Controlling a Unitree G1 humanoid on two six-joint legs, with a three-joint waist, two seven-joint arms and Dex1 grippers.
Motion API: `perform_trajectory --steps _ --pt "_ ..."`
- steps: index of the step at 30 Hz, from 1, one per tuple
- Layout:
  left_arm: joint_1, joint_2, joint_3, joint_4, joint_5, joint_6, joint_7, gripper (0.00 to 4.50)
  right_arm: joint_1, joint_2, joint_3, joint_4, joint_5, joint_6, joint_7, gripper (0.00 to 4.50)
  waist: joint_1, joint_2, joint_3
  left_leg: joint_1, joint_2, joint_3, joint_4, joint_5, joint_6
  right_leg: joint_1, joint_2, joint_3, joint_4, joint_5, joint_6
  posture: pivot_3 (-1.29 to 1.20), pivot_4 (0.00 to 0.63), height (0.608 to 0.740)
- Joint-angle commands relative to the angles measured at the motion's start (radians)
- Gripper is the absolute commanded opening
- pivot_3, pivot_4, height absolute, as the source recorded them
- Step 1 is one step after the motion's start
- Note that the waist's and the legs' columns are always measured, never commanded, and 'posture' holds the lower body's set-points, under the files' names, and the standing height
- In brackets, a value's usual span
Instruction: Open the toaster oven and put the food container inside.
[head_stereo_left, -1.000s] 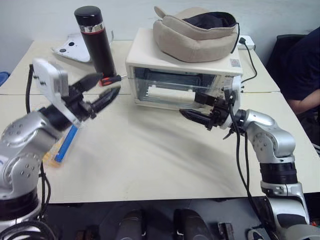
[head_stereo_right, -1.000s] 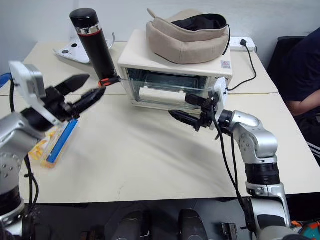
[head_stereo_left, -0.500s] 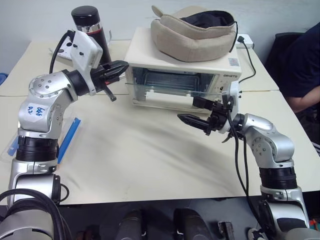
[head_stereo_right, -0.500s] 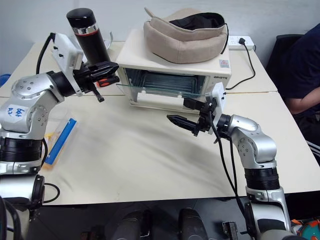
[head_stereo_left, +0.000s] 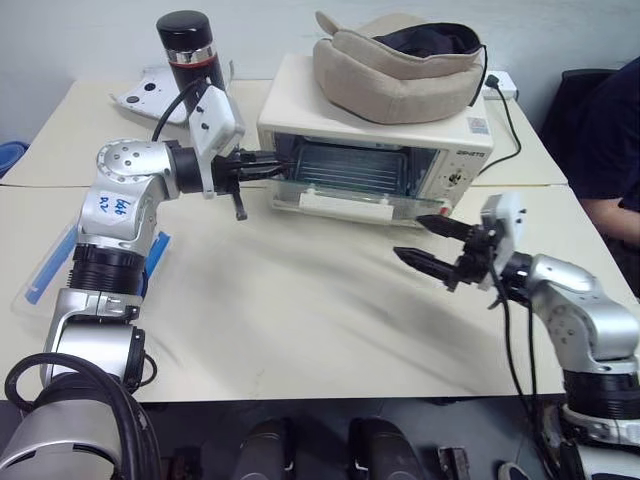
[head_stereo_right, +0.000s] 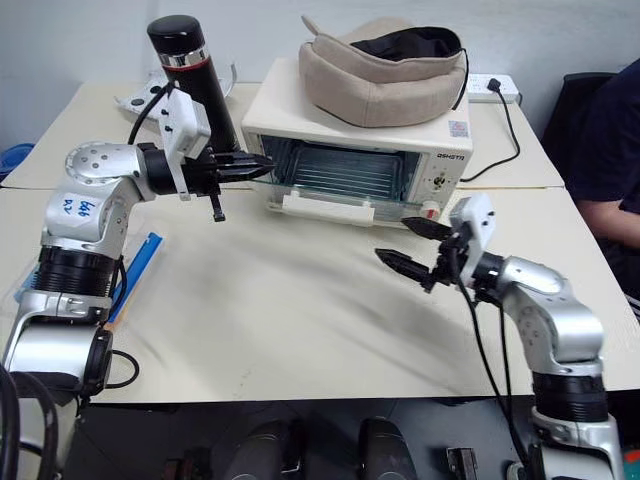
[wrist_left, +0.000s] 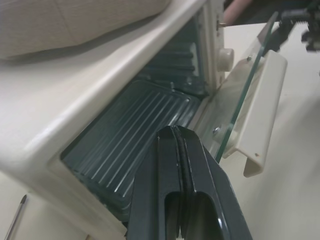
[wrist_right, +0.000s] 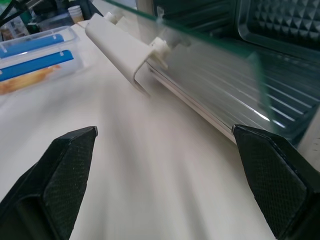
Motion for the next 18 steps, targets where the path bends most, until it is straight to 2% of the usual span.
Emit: perform_trajectory --steps 1,7,12,18 --pt "0.0 0.0 -0.002 0.003 0.024 -0.031 -0.034 0.02 0.066 -0.075 -0.104 -0.102 0.11 0.054 0.053 4.5 0.001 0.0 0.0 0.0 0.0 0.0 0.0 0.0 0.0 0.0 0.0 0.0 0.0 0.0 0.0 0.0 0.15 0.74" --pt "0.083 0.016 0.008 -0.03 0.044 -0.042 -0.044 0.02 0.19 -0.208 -0.245 -0.223 0.287 0.157 0.136 4.5 -0.001 0.0 0.0 0.0 0.0 0.0 0.0 0.0 0.001 0.001 -0.001 0.0 0.0 0.0 0.0 0.0 0.15 0.74" --pt "0.266 0.054 -0.007 -0.142 0.073 -0.049 -0.048 0.02 0.138 -0.263 -0.264 -0.263 0.388 0.193 0.122 4.5 -0.007 0.0 0.0 0.002 0.001 -0.001 0.001 -0.001 0.001 0.001 -0.001 0.003 0.002 0.0 0.0 0.0 0.15 0.74" --pt "0.39 0.081 -0.039 -0.209 0.133 -0.077 -0.042 0.02 0.03 -0.292 -0.192 -0.251 0.402 0.189 0.134 4.5 0.003 0.0 0.0 0.0 0.0 -0.005 0.003 -0.001 0.003 0.004 -0.003 0.005 -0.004 0.0 0.0 0.0 0.15 0.74"
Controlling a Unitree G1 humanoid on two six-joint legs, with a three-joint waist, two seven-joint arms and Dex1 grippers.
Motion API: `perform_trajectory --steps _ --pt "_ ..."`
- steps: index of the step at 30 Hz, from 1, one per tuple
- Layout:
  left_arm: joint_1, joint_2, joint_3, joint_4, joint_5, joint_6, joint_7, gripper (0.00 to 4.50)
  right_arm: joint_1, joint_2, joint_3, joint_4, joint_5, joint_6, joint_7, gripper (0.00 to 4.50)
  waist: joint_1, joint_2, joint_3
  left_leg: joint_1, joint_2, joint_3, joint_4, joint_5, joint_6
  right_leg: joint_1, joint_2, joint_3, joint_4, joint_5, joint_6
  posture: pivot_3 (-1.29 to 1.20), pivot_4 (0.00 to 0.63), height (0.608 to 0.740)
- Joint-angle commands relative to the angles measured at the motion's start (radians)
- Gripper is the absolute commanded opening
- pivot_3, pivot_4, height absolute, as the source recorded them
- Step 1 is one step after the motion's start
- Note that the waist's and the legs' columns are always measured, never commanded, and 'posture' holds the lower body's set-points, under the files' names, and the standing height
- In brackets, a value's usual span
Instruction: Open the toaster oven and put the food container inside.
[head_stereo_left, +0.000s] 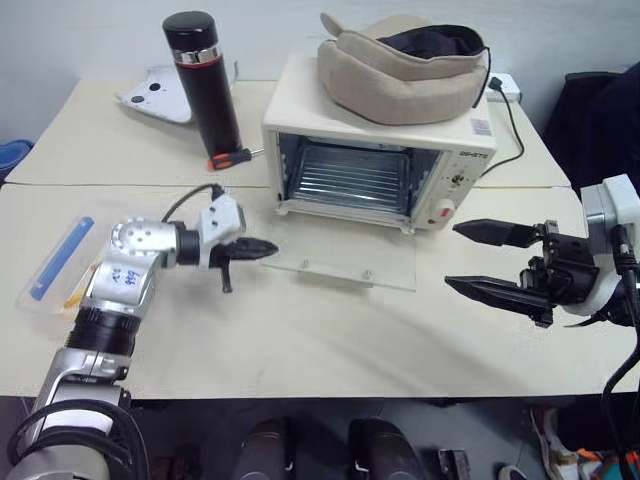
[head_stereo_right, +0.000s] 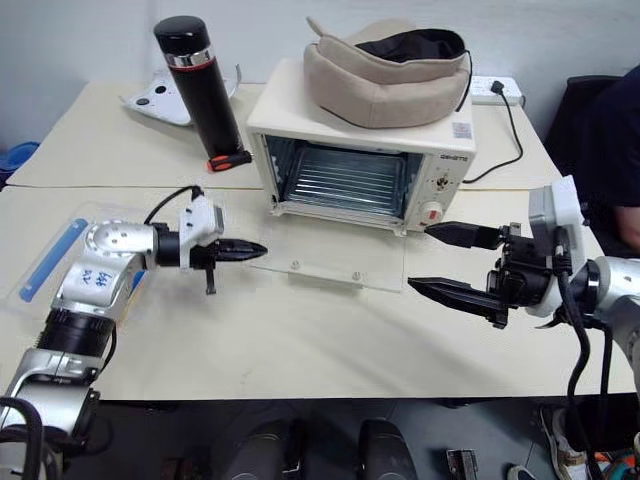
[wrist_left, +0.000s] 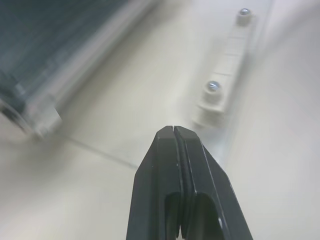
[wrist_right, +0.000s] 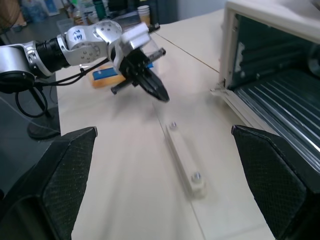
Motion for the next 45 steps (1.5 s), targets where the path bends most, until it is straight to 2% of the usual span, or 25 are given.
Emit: perform_trajectory --steps 1,4,7,10,16,19,23,26,30,34,38,40,42,45 --pt "0.029 0.019 -0.004 -0.06 0.049 -0.036 0.026 0.02 -0.077 -0.02 0.039 0.004 0.023 -0.008 0.015 4.5 0.0 0.0 0.0 0.0 0.0 -0.001 0.0 0.0 0.0 0.001 -0.001 0.0 -0.001 0.0 0.0 0.0 0.15 0.74" --pt "0.079 0.024 0.04 -0.13 0.048 0.013 0.092 0.02 -0.185 0.002 0.143 0.062 -0.015 -0.03 0.053 4.5 -0.005 0.0 0.0 0.001 0.0 -0.002 0.0 -0.001 0.001 0.002 -0.001 -0.001 -0.003 0.0 0.0 0.0 0.15 0.74" --pt "0.163 0.042 0.145 -0.283 -0.07 0.178 0.117 0.02 -0.232 0.02 0.212 0.099 -0.051 -0.053 0.093 4.5 -0.011 0.0 0.0 0.0 0.0 -0.003 -0.001 -0.001 0.0 0.003 -0.001 -0.002 -0.002 0.0 0.0 0.0 0.15 0.74" --pt "0.354 0.094 0.312 -0.517 -0.215 0.36 0.125 0.6 -0.299 0.059 0.316 0.179 -0.147 -0.122 0.154 4.5 -0.032 0.0 0.0 0.0 0.001 -0.003 -0.003 -0.001 0.0 0.002 0.0 -0.002 -0.001 0.0 0.0 0.0 0.15 0.74" --pt "0.768 0.01 0.776 -0.901 -0.463 0.636 0.29 2.45 -0.479 0.166 0.479 0.42 -0.29 -0.217 0.296 4.5 -0.037 0.0 0.0 0.001 0.001 -0.005 -0.003 -0.001 -0.001 0.004 -0.001 -0.002 -0.005 0.0 0.0 0.0 0.15 0.74" --pt "0.983 -0.073 0.967 -1.004 -0.493 0.663 0.336 3.38 -0.56 0.221 0.522 0.535 -0.349 -0.27 0.357 4.5 -0.034 0.0 0.0 0.001 0.001 -0.006 -0.003 0.0 -0.002 0.004 -0.001 -0.003 -0.007 0.0 0.0 0.0 0.15 0.74" --pt "1.226 -0.197 1.143 -1.044 -0.513 0.631 0.357 4.47 -0.635 0.275 0.545 0.641 -0.385 -0.299 0.435 4.5 -0.027 0.0 0.0 0.001 0.0 -0.007 -0.003 -0.002 -0.002 0.004 -0.001 -0.003 -0.009 0.0 -0.001 0.0 0.15 0.74" --pt "1.28 -0.272 1.243 -1.025 -0.515 0.623 0.459 4.47 -0.674 0.308 0.553 0.689 -0.412 -0.324 0.476 4.5 -0.028 0.0 0.0 0.001 0.0 -0.008 -0.003 -0.004 -0.002 0.005 -0.002 -0.004 -0.01 -0.001 -0.001 0.0 0.15 0.74" --pt "1.19 -0.316 1.392 -0.966 -0.729 0.778 0.76 4.47 -0.713 0.355 0.56 0.735 -0.433 -0.351 0.504 4.5 -0.032 0.0 0.0 0.001 0.0 -0.009 -0.004 -0.006 -0.006 0.004 -0.002 -0.004 -0.009 -0.001 -0.002 0.0 0.15 0.74" --pt "1.158 -0.31 1.421 -0.906 -1.068 0.88 1.136 4.47 -0.73 0.374 0.564 0.76 -0.451 -0.357 0.524 4.5 -0.035 0.0 0.0 0.001 0.0 -0.009 -0.005 -0.005 -0.004 0.004 -0.002 -0.004 -0.009 -0.001 -0.003 0.0 0.15 0.74" --pt "1.203 -0.236 1.331 -0.822 -1.517 0.738 1.602 4.47 -0.744 0.384 0.558 0.777 -0.457 -0.352 0.528 4.5 -0.035 0.0 0.0 0.001 0.0 -0.009 -0.005 -0.005 -0.004 0.004 -0.002 -0.003 -0.009 -0.001 -0.002 0.0 0.15 0.74" --pt "1.205 -0.17 1.272 -0.831 -1.681 0.631 1.774 4.47 -0.746 0.387 0.555 0.779 -0.453 -0.344 0.525 4.5 -0.033 0.0 0.0 0.002 0.0 -0.009 -0.005 -0.005 -0.004 0.004 -0.003 -0.003 -0.009 -0.001 -0.003 0.0 0.15 0.74" --pt "1.174 -0.116 1.217 -0.837 -1.766 0.539 1.898 4.47 -0.745 0.388 0.552 0.776 -0.451 -0.34 0.521 4.5 -0.032 0.0 0.0 0.002 0.0 -0.009 -0.005 -0.005 -0.004 0.004 -0.003 -0.003 -0.009 -0.001 -0.003 0.0 0.15 0.74" --pt "1.098 -0.065 1.137 -0.829 -1.787 0.455 2.003 4.47 -0.733 0.387 0.546 0.756 -0.446 -0.327 0.508 4.5 -0.034 0.001 0.0 0.002 -0.001 -0.009 -0.005 -0.005 -0.006 0.005 -0.003 -0.003 -0.009 -0.001 -0.004 0.0 0.15 0.74"
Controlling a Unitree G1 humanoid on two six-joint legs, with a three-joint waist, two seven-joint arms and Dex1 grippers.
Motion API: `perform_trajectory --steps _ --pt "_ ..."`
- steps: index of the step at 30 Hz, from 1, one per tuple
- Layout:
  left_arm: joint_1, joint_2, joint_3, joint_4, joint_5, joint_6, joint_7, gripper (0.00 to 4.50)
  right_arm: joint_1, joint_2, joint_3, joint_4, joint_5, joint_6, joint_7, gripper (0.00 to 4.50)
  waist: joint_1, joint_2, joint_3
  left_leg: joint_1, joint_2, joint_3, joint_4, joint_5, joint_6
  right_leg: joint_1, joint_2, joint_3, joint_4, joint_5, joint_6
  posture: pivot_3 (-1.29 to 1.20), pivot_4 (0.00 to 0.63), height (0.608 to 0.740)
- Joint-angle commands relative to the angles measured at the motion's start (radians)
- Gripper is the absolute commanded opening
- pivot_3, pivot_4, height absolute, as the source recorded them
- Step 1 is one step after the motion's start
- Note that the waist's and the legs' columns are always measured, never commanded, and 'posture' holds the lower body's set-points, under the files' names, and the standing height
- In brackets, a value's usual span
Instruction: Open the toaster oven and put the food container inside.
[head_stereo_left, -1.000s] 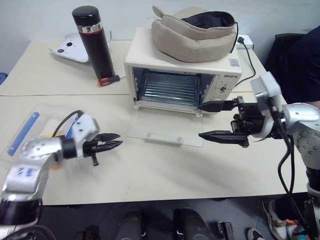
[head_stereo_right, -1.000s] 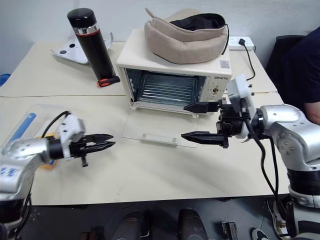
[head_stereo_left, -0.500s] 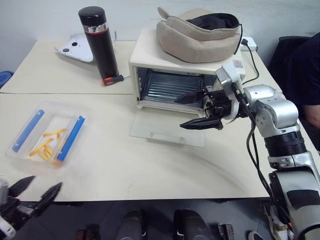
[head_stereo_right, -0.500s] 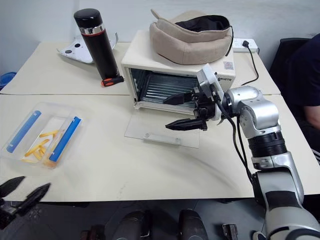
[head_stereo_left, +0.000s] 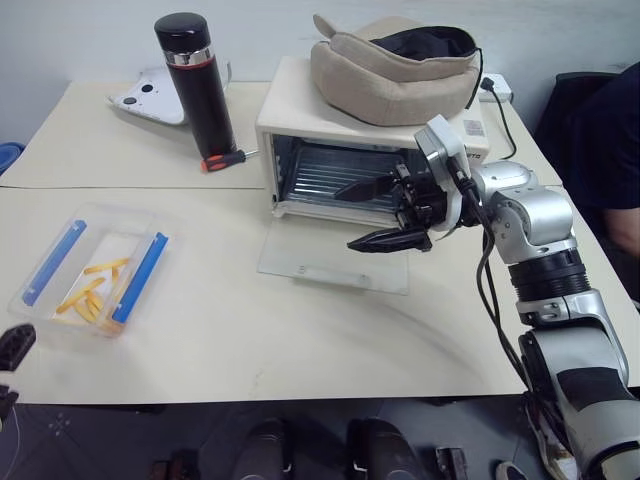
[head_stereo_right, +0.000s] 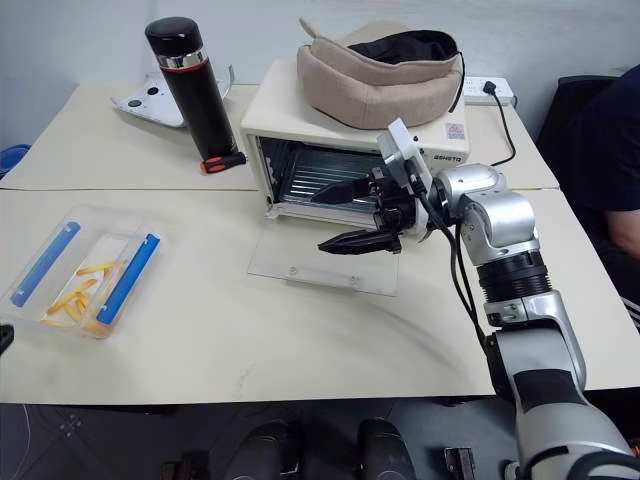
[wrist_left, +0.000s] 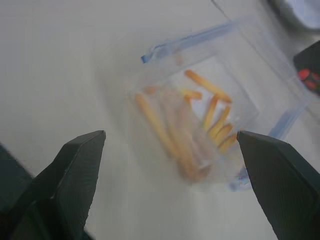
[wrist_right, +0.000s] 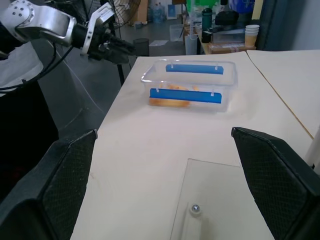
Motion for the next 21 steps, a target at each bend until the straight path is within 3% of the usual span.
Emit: perform_trajectory --steps 1,7,14,17,21 --pt "-0.063 0.054 -0.079 0.004 -0.041 -0.096 0.139 4.47 0.0 -0.007 -0.032 -0.043 0.013 0.019 0.009 4.5 -0.002 0.0 0.0 0.0 0.0 0.0 0.0 0.001 0.001 0.0 0.0 0.0 0.0 0.0 0.0 0.0 0.15 0.74" --pt "-0.196 0.142 -0.18 0.155 -0.041 -0.085 0.308 4.47 0.04 -0.017 -0.061 -0.103 0.028 0.052 -0.033 4.5 -0.003 0.0 0.0 0.0 0.0 0.001 -0.001 0.001 0.001 -0.001 0.002 0.0 0.0 0.0 0.0 0.0 0.15 0.74" --pt "-0.47 0.239 -0.303 0.312 -0.041 -0.016 0.416 4.47 0.111 -0.036 -0.101 -0.199 0.038 0.082 -0.095 4.5 0.005 0.0 0.0 0.0 0.0 0.001 0.0 0.002 0.001 0.0 0.002 -0.001 0.001 0.0 0.0 0.0 0.15 0.74" --pt "-0.513 0.249 -0.339 0.338 -0.041 0.024 0.433 3.94 0.147 -0.053 -0.112 -0.248 0.033 0.092 -0.124 4.5 0.005 -0.001 0.0 0.0 0.0 0.001 0.0 0.002 0.001 0.0 0.002 -0.001 0.001 0.0 0.0 0.0 0.15 0.74" --pt "-0.512 0.232 -0.31 0.347 -0.041 0.043 0.468 2.77 0.181 -0.078 -0.134 -0.28 0.044 0.116 -0.152 4.5 0.001 -0.001 0.0 -0.001 0.0 0.001 -0.001 0.002 0.001 0.0 0.003 0.0 0.002 0.0 0.001 0.0 0.15 0.74"
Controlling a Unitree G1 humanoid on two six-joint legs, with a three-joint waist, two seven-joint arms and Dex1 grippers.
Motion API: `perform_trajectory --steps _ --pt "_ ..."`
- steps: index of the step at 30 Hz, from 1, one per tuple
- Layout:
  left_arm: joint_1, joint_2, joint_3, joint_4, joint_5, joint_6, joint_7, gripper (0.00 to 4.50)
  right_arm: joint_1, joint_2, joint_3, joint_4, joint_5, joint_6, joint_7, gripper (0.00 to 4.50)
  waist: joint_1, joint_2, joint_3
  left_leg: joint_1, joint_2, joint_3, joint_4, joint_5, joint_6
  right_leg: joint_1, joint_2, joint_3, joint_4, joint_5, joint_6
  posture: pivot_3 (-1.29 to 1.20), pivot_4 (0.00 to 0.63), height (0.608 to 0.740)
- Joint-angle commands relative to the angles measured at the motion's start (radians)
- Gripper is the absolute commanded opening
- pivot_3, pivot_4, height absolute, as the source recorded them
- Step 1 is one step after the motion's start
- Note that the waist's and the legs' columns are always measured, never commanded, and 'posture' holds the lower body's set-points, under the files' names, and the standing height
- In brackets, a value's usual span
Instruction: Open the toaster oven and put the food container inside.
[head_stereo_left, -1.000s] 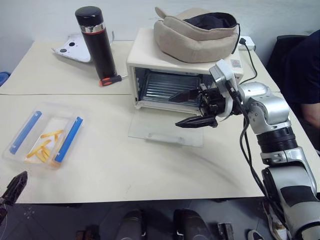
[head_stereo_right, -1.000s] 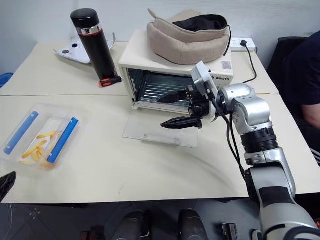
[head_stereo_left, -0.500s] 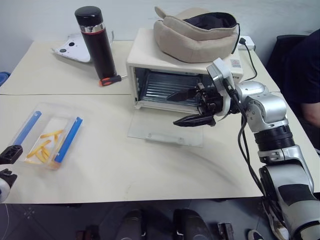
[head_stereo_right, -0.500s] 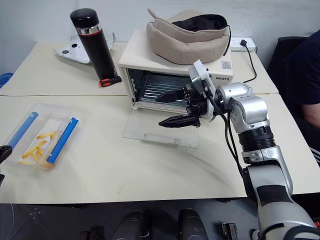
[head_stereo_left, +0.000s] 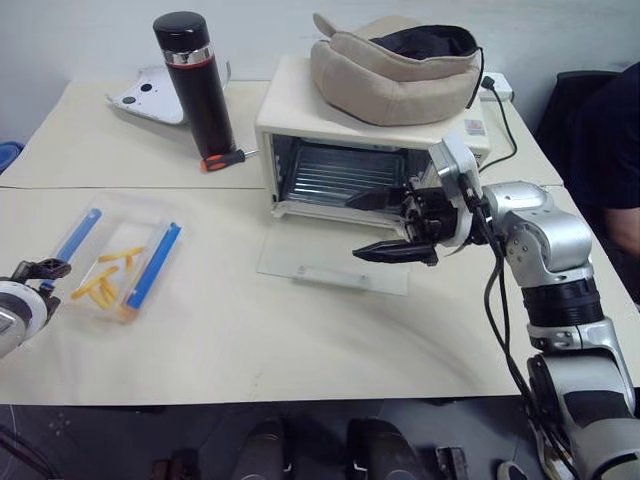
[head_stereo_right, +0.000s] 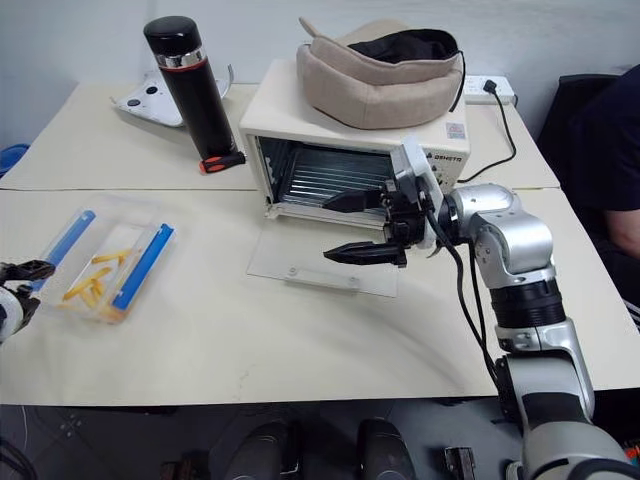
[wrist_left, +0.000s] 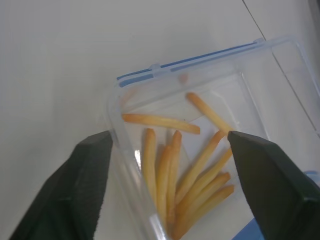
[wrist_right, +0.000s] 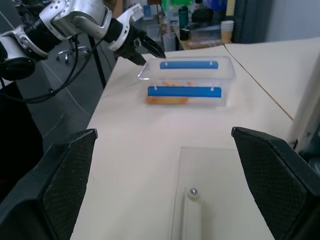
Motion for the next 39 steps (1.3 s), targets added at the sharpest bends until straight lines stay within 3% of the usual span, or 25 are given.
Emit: perform_trajectory --steps 1,6,8,10,16,21,25,33,37,39 --pt "0.013 0.006 0.042 0.011 -0.005 0.02 0.018 2.48 0.014 -0.026 -0.053 -0.06 0.034 0.018 -0.023 4.5 -0.002 0.0 0.0 0.0 0.0 0.0 0.0 0.0 0.0 0.0 0.0 0.0 0.0 0.0 0.0 0.0 0.15 0.74" --pt "0.033 -0.012 0.055 0.046 -0.005 0.026 0.029 0.94 0.035 -0.033 -0.069 -0.101 0.049 0.038 -0.049 4.5 0.0 0.0 0.0 0.0 0.001 0.0 0.0 0.001 -0.001 0.0 0.001 0.0 -0.001 0.0 0.0 0.0 0.15 0.74" --pt "0.027 -0.023 0.047 0.039 -0.005 0.018 0.025 0.94 0.037 -0.034 -0.073 -0.108 0.054 0.042 -0.058 4.5 0.001 0.0 0.0 0.0 0.001 0.0 0.0 0.001 -0.001 0.0 0.001 0.0 -0.001 0.0 0.0 0.0 0.15 0.74" --pt "0.017 -0.029 0.032 0.033 -0.005 0.013 0.026 1.34 0.037 -0.035 -0.077 -0.109 0.055 0.046 -0.069 4.5 0.001 0.0 0.0 0.001 0.001 0.0 0.0 0.001 -0.001 0.0 0.001 0.001 -0.001 0.0 0.0 0.0 0.15 0.74" --pt "-0.006 -0.061 -0.025 -0.018 -0.005 0.006 0.073 3.12 0.032 -0.033 -0.075 -0.108 0.054 0.045 -0.091 4.5 0.002 0.0 0.0 0.0 0.0 0.0 0.0 0.001 -0.001 0.0 0.0 0.001 -0.001 0.0 0.0 0.0 0.15 0.74" --pt "-0.021 -0.091 -0.054 -0.033 -0.005 0.001 0.09 3.12 0.048 -0.031 -0.075 -0.126 0.063 0.043 -0.102 4.5 0.002 0.0 0.0 0.0 0.0 0.0 0.0 0.001 -0.001 0.0 0.0 0.0 -0.001 0.0 0.0 0.0 0.15 0.74" --pt "-0.044 -0.058 -0.081 0.034 -0.005 0.001 0.074 3.12 0.054 -0.033 -0.075 -0.134 0.068 0.04 -0.098 4.5 0.002 0.0 0.0 0.0 0.0 0.0 0.0 0.001 -0.001 0.0 0.0 0.0 -0.001 0.0 0.0 0.0 0.15 0.74" --pt "-0.047 -0.003 -0.077 0.093 -0.005 -0.007 0.048 1.28 0.066 -0.06 -0.084 -0.171 0.106 0.058 -0.07 4.5 0.002 0.0 0.0 0.0 0.0 0.0 0.0 0.001 -0.001 0.0 0.001 0.0 -0.001 0.0 0.0 0.0 0.15 0.74" --pt "-0.001 0.077 -0.077 0.155 -0.003 0.063 -0.015 0.17 0.073 -0.108 -0.094 -0.209 0.192 0.149 -0.015 4.5 0.002 0.0 0.0 0.0 0.0 0.0 0.0 0.001 -0.001 0.0 0.001 0.0 -0.001 0.0 0.0 0.0 0.15 0.74" --pt "0.008 0.136 -0.072 0.21 0.008 0.102 -0.059 0.0 0.074 -0.128 -0.096 -0.222 0.2 0.146 -0.002 4.5 0.001 0.0 0.0 0.0 0.001 0.0 -0.001 0.001 -0.001 -0.001 0.001 0.0 -0.002 0.0 0.0 0.0 0.15 0.74"
